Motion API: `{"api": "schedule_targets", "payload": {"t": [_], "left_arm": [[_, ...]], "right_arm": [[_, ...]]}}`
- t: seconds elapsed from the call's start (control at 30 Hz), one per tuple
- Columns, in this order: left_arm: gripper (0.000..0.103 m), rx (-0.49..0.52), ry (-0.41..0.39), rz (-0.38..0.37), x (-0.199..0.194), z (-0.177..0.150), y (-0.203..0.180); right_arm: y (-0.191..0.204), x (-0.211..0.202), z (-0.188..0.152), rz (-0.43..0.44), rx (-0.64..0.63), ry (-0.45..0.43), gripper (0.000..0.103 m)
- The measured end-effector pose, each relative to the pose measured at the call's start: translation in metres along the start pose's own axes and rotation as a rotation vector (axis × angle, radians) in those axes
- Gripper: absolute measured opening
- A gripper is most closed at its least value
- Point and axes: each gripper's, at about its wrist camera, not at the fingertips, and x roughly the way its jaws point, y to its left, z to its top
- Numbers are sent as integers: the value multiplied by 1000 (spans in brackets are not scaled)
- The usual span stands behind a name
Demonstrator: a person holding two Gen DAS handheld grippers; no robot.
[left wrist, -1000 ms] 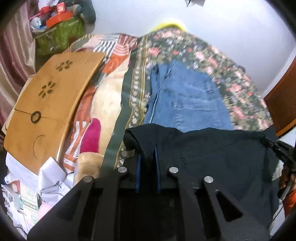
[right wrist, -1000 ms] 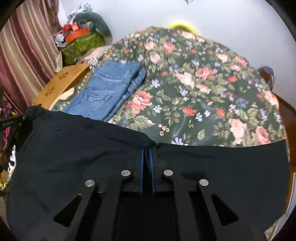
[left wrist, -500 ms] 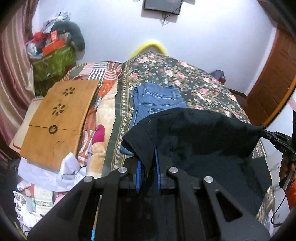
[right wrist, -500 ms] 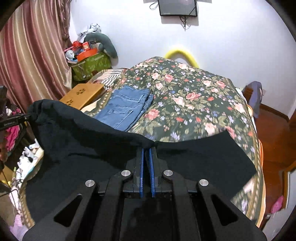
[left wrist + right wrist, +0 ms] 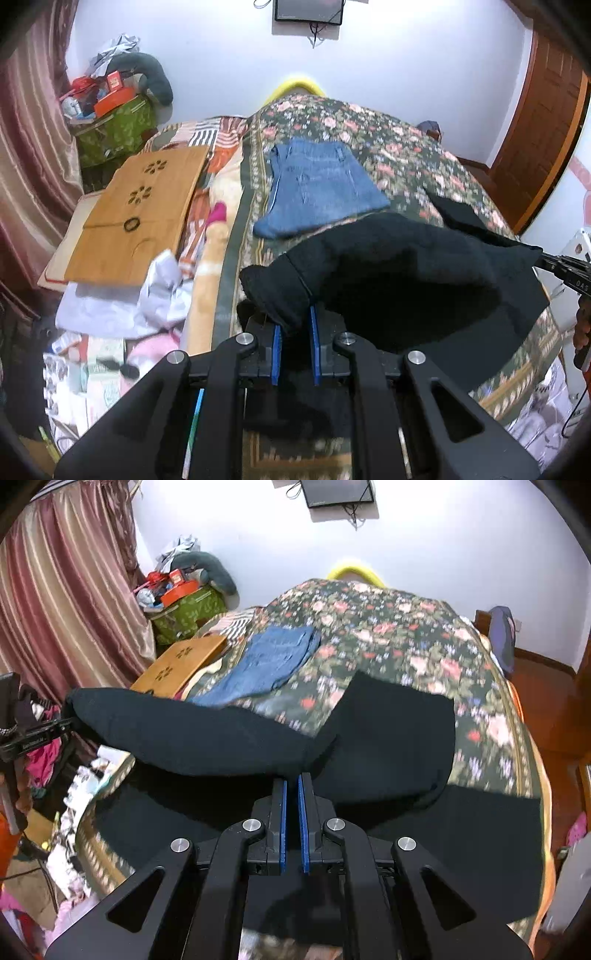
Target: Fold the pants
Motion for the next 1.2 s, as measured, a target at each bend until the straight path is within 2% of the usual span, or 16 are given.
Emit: {"api": "schedule_targets", "payload": {"t": [0.13,0.27,0.43,0.6,0.7,0.77,0.8,0.9,1.03,1.07,1.1,1.13,1.17,1.2], "left_arm": [[12,-36,49,-31,1,-32,7],[9,-37,89,-5,9,-61,5],[5,-95,166,0,26,-90,19],[5,-87,199,95,31,-99,31],[5,-74,170,154,24,-93,37],[7,-73,150,158,17,-85,40],[8,-74,135,156,13,-79,40],[16,-80,104,125,7,-57,35],[57,-93,69,100,11,-28,19],[65,-98,57,95,13,-20,15],[67,-103,46,86,16,-11,10],[70,-102,40,73,19,-3,5],[75,-98,41,62,24,4,0],[79,-93,45,60,29,13,-6]], "right_arm": [[13,4,-27,10,-21,47,5],[15,11,-48,25,3,74,5],[14,16,-62,6,21,101,5],[8,7,-65,-15,-1,132,6],[-4,-4,-62,-62,4,120,19],[-14,-14,-57,-92,18,92,37],[-17,-18,-53,-103,21,74,39],[-27,-30,-41,-134,33,30,42],[-36,-32,-15,-144,62,-16,51],[-38,-30,-9,-146,64,-22,53],[-41,-27,-2,-144,67,-29,54],[-43,-24,4,-145,69,-32,59],[-46,-18,11,-150,73,-38,70],[-49,-12,16,-154,74,-44,74]]}}
